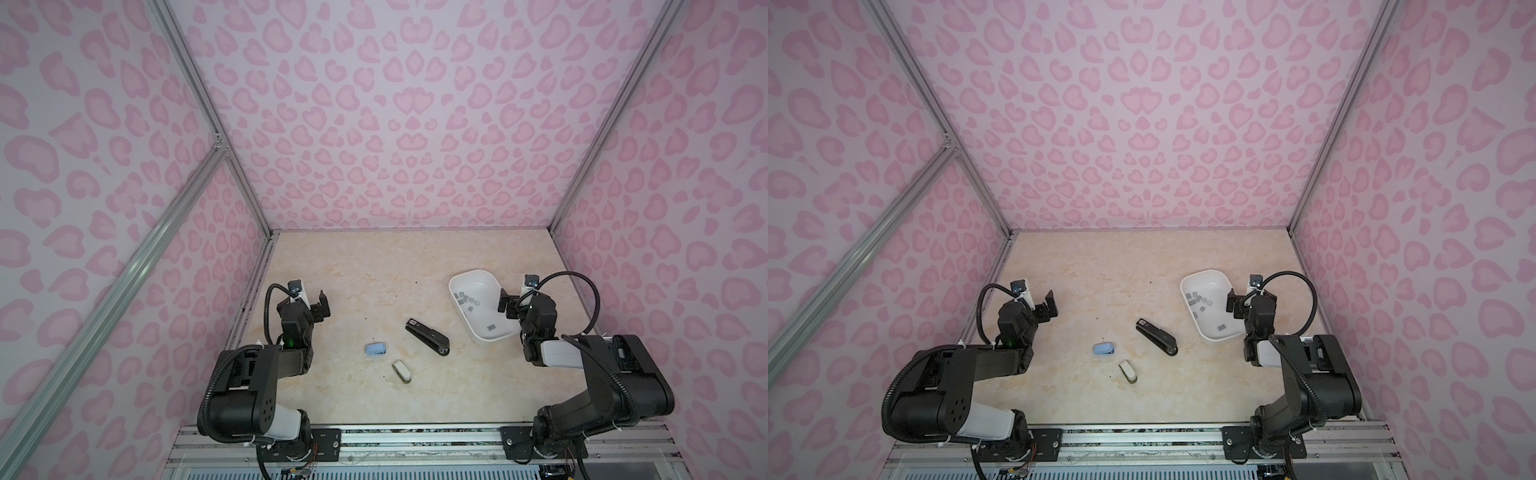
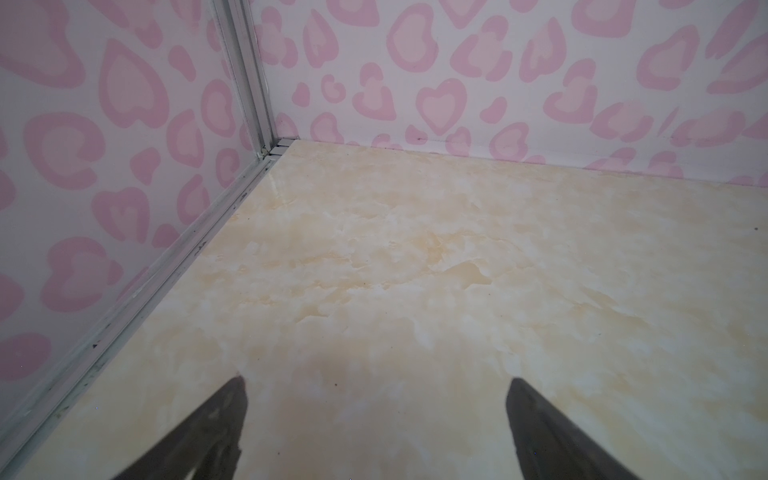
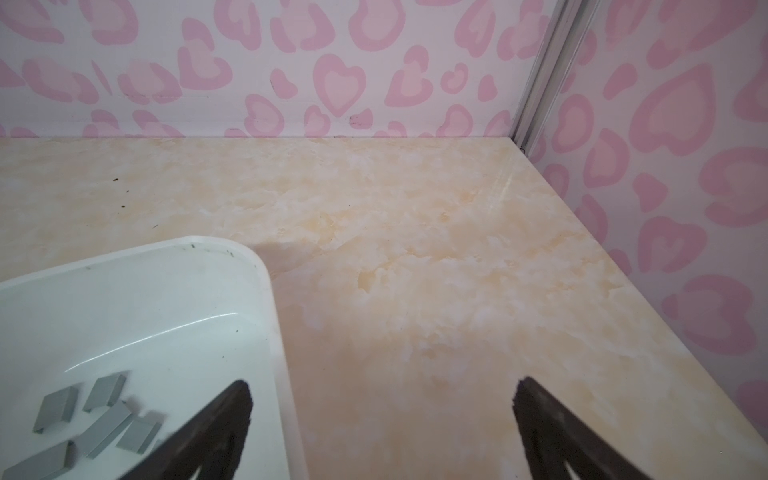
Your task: Load the staples into the stapler
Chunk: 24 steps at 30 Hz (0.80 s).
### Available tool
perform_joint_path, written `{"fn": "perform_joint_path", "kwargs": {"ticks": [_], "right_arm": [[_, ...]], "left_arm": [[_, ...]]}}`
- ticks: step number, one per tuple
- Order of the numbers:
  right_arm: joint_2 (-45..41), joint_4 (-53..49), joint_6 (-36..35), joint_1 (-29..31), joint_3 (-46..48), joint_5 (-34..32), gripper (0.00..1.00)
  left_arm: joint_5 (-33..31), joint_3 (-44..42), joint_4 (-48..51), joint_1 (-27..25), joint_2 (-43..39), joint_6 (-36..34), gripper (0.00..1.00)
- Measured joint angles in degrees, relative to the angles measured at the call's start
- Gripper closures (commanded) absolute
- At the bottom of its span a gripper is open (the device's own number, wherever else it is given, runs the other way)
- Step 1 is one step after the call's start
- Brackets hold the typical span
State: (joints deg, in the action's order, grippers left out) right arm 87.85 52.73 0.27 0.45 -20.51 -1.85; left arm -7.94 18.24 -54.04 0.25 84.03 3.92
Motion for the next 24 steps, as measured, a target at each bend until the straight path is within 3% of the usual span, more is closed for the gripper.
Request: {"fn": "perform_joint_path", "kwargs": {"ticks": [4, 10, 13, 18, 21, 24], "right_arm": [[-7.02, -2.93, 0.39, 0.44, 1.29, -2.84, 0.01], [-30.1, -22.34, 6.05, 0.83, -5.51, -3.28, 0.01], [-43.04, -29.44, 13.44, 0.94, -5.99, 0.9, 0.01], [-66.58, -46.01, 37.42, 0.0, -3.78, 3.32, 0.03], [-78.79, -53.07, 43.67, -0.55, -1.33, 5.27, 0.03], [-82.2, -56.35, 45.09, -0.61, -2.91, 8.96, 0.03]], "left_arm": [[-1.46, 3.8, 8.28, -1.46, -3.52, -0.26, 0.02], [1.77, 9.55, 21.11, -2.29, -16.48, 1.2, 0.02], [4.76, 9.42, 27.76, -2.51, -23.37, 2.69, 0.02], [16.22, 10.86, 36.74, -2.58, -34.47, 8.66, 0.02], [23.43, 10.45, 38.47, -2.56, -39.78, 12.85, 0.02], [27.71, 9.49, 39.21, -2.58, -43.52, 15.39, 0.02]]}}
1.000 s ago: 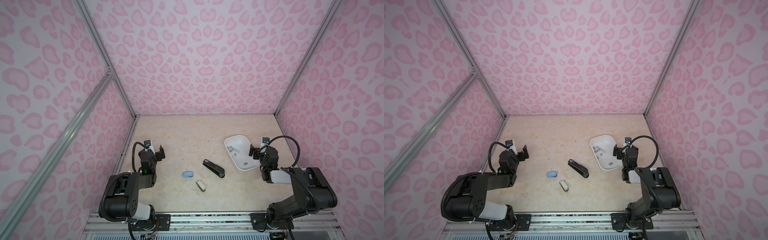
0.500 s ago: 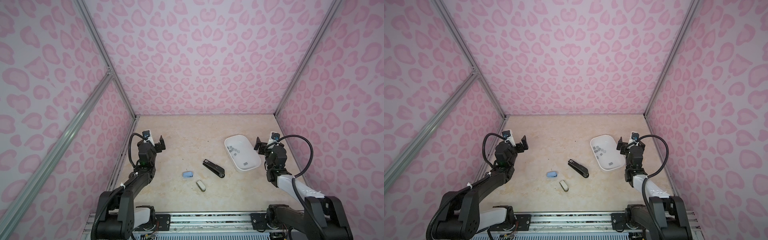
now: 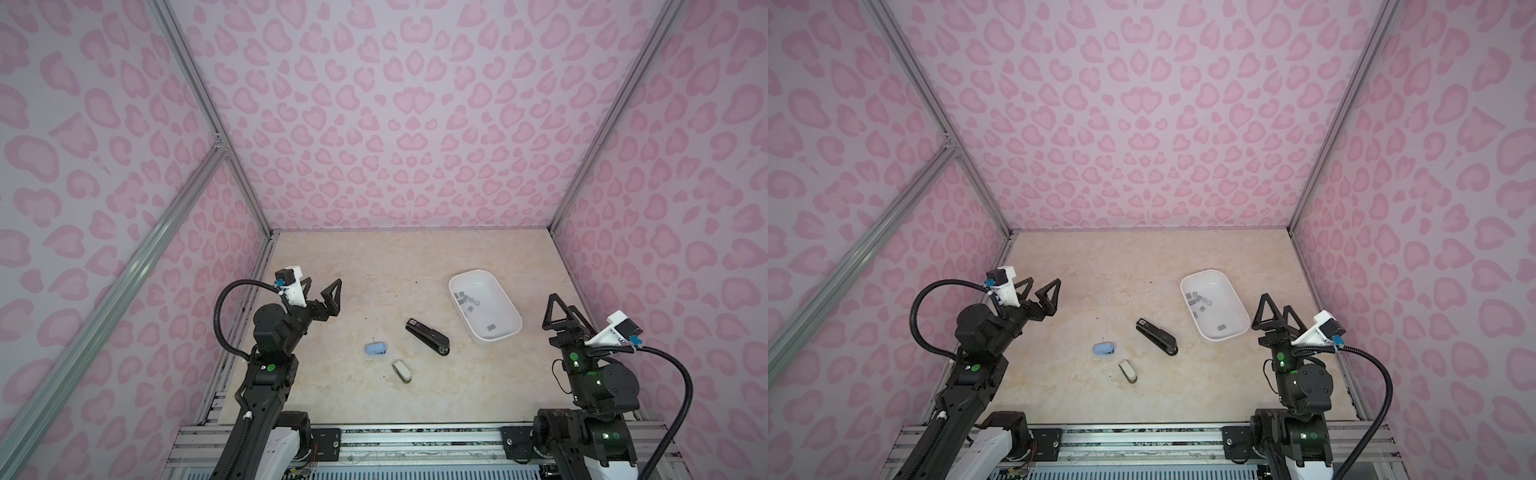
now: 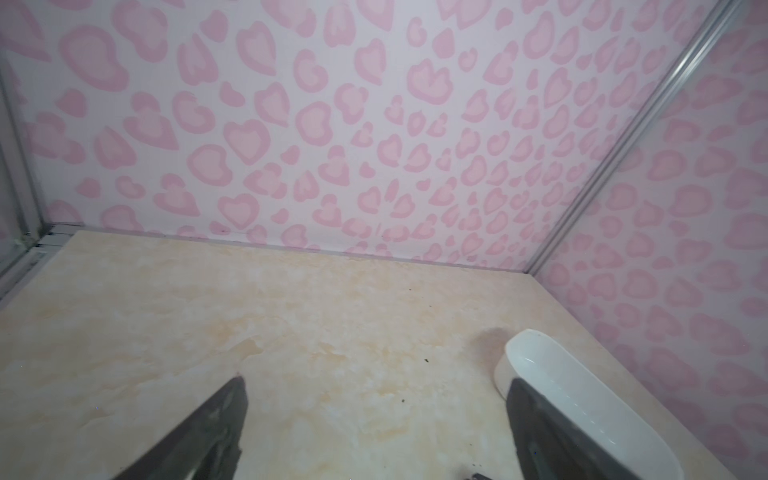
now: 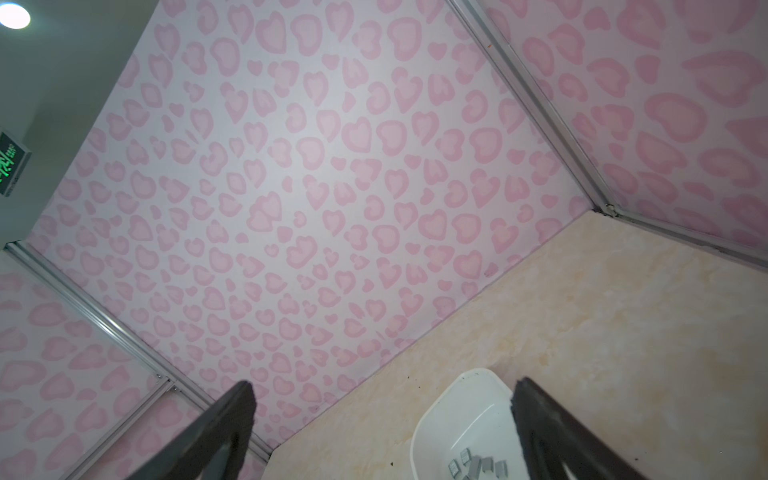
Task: Load the staples into the stapler
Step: 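Move the right gripper to the black stapler while the left gripper approaches it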
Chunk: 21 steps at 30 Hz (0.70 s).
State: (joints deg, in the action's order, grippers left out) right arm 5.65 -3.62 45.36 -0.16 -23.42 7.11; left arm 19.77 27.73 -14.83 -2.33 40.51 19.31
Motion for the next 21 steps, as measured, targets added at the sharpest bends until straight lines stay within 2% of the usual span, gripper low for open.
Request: {"fn": "perform_joint_path", "kwargs": {"ticks": [4, 6, 7, 10, 11, 15, 18, 21], "right_arm": [[9.53, -0.11, 0.0, 1.4, -3.52, 11.87, 0.03], [13.94, -2.1, -0.96, 6.47, -3.45, 14.86, 0.03], [14.69, -3.45, -1.95, 10.21, -3.23, 13.88, 0.03], [15.06, -6.56, -6.34, 28.79, -2.19, 6.75, 0.03], [16.09, -6.56, -7.3, 33.14, -2.03, 3.65, 0.03], [31.04, -7.76, -11.45, 53.22, -3.67, -11.34, 0.03], [40.44, -8.24, -12.39, 60.52, -5.73, -21.38, 0.06], [48.02, -8.11, -12.74, 62.66, -6.43, -27.39, 0.16]], "left_arm": [[1.42, -3.98, -1.11, 0.02, -1.57, 2.1, 0.02], [1.16, -4.13, -0.02, 0.02, -0.24, 3.1, 0.02], [0.7, -3.98, 0.66, 0.02, 0.02, 3.21, 0.02], [0.94, -4.94, -0.52, 0.02, -0.63, 5.07, 0.02], [0.81, -5.57, -0.72, 0.02, -1.38, 6.32, 0.02], [-2.71, -5.64, -0.74, 0.02, -2.25, 9.22, 0.02], [-3.19, -5.57, -1.55, 0.02, -0.17, 9.55, 0.02], [-0.48, -5.07, -1.53, 0.02, 2.8, 9.53, 0.0]]}}
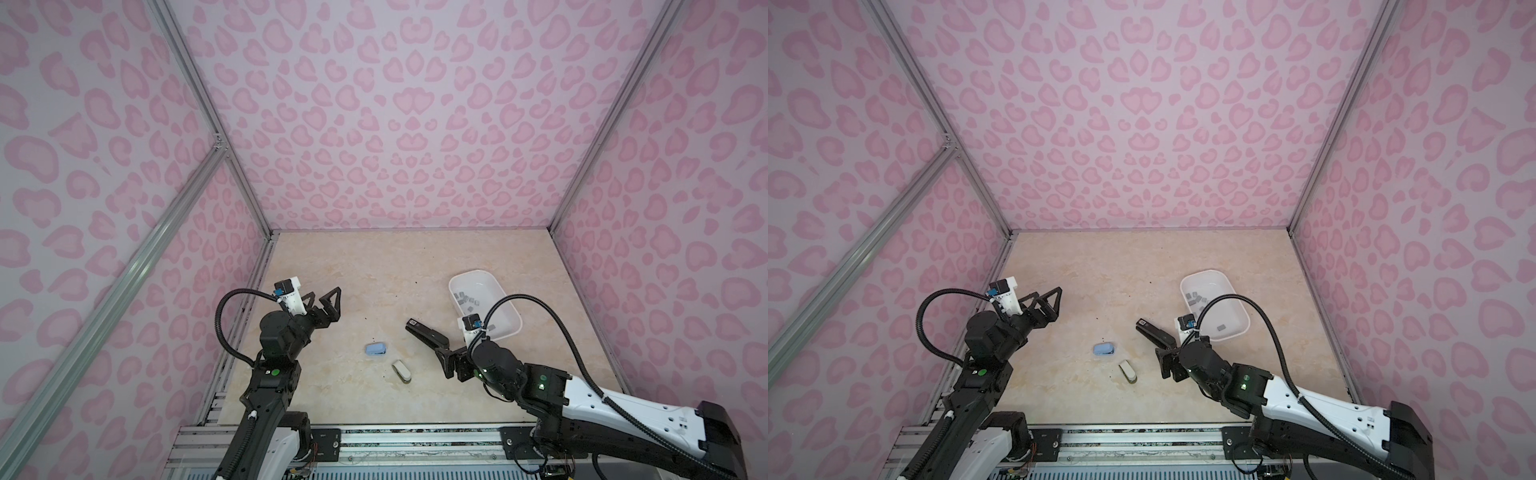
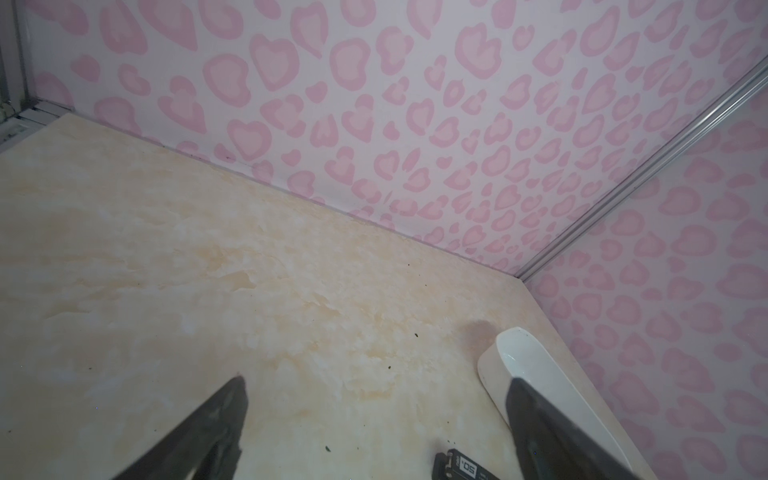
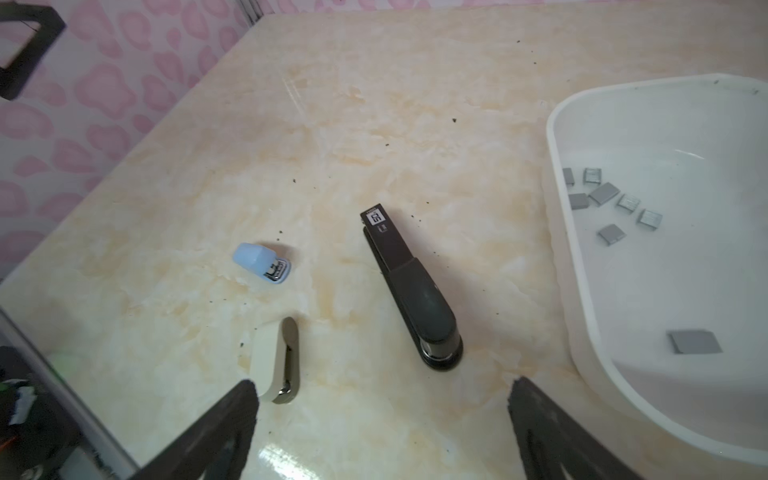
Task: Load the staples into the stapler
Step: 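Move the right gripper to the black stapler while the left gripper approaches it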
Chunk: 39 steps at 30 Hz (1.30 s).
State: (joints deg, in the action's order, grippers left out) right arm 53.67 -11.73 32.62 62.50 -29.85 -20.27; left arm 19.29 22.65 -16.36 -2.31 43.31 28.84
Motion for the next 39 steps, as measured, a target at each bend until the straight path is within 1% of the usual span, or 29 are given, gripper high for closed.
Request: {"fn": "perform_joint_path", "kwargs": {"ticks": [2, 7, 9, 10, 13, 14, 16, 18, 21, 24, 28, 32, 39], "right_arm": [[3.58, 0.07, 0.42, 0.28, -0.04, -1.25, 0.25], [8.98, 2.19, 3.04, 0.46, 1.53, -3.26, 0.29], [11.04, 3.06, 4.55, 0.46, 3.02, -3.87, 0.33], [12.0, 3.58, 5.57, 0.46, 3.76, -4.22, 0.34], [13.62, 6.03, 7.96, 0.46, 6.12, -4.94, 0.38], [13.97, 6.84, 8.9, 0.5, 7.1, -5.2, 0.4], [14.88, 8.9, 10.49, 0.5, 8.94, -5.7, 0.45], [16.09, 10.29, 11.89, 0.5, 10.4, -5.92, 0.46], [18.29, 12.04, 13.99, 0.5, 11.52, -6.78, 0.49], [20.28, 12.2, 14.99, 0.5, 10.38, -7.82, 0.51], [22.53, 14.43, 14.51, 0.5, 8.22, -8.41, 0.51], [25.75, 15.43, 13.25, 0.35, 6.73, -8.79, 0.54], [30.49, 16.72, 12.11, -0.5, 5.2, -11.5, 0.57]], "left_arm": [[2.47, 0.33, -1.31, -0.04, 1.25, -0.5, 0.01], [6.91, 0.31, -3.04, -0.87, 2.45, -3.82, 0.01], [8.04, 0.33, -3.13, -2.36, 2.62, -5.53, 0.01], [8.57, 0.35, -3.19, -3.63, 2.62, -6.6, 0.0], [8.5, 0.35, -3.89, -9.66, 2.99, -10.43, 0.0], [8.11, 0.35, -4.09, -12.22, 3.43, -12.28, 0.01], [8.31, 0.35, -4.7, -15.69, 4.68, -15.56, 0.02], [8.44, 0.35, -5.16, -17.68, 6.19, -18.05, 0.03], [10.27, 0.26, -6.8, -20.9, 9.14, -22.34, 0.05], [11.91, 0.39, -7.61, -23.63, 12.2, -25.99, 0.07], [15.02, 1.09, -7.69, -26.56, 16.72, -30.49, 0.1], [16.37, 2.16, -7.76, -27.76, 19.54, -33.44, 0.1], [16.85, 4.11, -7.3, -28.89, 23.98, -35.91, 0.11]]}}
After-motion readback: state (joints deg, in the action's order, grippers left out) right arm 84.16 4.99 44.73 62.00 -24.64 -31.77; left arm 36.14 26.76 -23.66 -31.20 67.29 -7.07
